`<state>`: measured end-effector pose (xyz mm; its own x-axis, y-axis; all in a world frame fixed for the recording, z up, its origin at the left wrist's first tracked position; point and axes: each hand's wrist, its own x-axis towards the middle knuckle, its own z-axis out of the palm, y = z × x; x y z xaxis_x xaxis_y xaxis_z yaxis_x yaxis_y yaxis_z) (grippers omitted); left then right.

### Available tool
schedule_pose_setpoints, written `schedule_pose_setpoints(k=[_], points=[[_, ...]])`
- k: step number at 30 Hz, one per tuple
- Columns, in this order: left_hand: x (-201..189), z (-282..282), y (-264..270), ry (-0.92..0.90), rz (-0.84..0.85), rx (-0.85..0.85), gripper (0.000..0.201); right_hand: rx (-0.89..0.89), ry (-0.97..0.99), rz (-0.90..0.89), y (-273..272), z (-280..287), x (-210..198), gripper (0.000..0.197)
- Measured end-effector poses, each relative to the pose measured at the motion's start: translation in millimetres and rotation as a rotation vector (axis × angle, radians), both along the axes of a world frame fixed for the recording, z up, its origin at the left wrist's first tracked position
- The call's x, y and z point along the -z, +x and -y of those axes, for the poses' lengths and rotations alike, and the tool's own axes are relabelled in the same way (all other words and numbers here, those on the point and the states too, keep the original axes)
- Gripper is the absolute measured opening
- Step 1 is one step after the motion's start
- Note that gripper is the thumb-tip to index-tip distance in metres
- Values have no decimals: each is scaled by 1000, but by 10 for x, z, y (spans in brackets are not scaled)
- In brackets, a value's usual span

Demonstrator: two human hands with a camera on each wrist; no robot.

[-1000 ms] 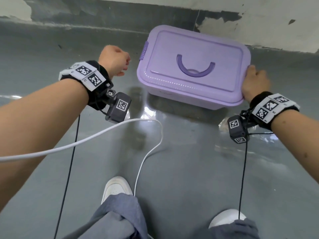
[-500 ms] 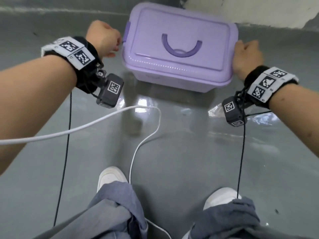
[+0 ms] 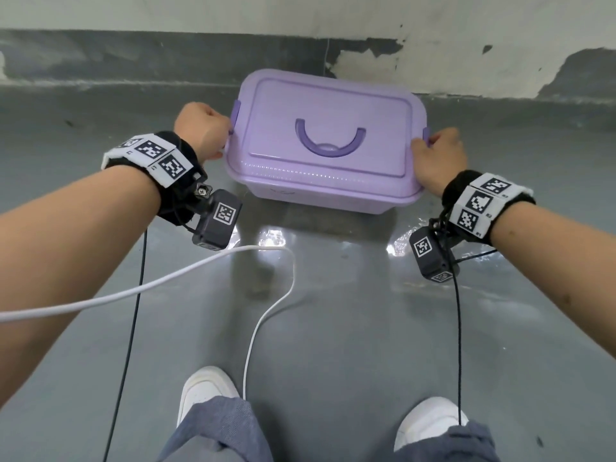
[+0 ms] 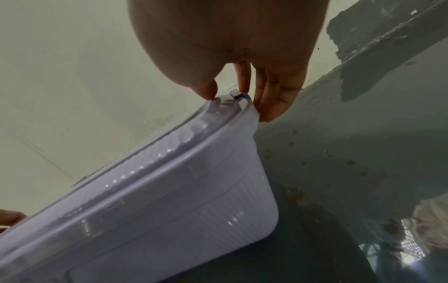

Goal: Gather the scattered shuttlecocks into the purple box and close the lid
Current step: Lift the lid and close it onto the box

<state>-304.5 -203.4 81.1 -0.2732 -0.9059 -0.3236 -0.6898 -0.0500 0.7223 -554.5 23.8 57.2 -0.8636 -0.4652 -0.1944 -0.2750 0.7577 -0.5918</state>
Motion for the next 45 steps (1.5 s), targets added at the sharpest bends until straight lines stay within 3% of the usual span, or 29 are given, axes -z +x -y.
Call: schedule_pose_setpoints(k=[18, 27, 39, 45], points=[[48, 13, 2, -21, -9, -6, 8, -2, -50, 81, 21, -19, 37, 38], [-11, -18, -3, -106, 55, 19, 23, 23, -68, 84, 61, 7, 31, 38], [-9, 6, -22, -95, 47, 29, 14, 37, -69, 95, 110, 9, 4, 37], [-186, -8, -98, -96, -37, -28, 16, 9, 94, -191, 179, 97, -267, 43]])
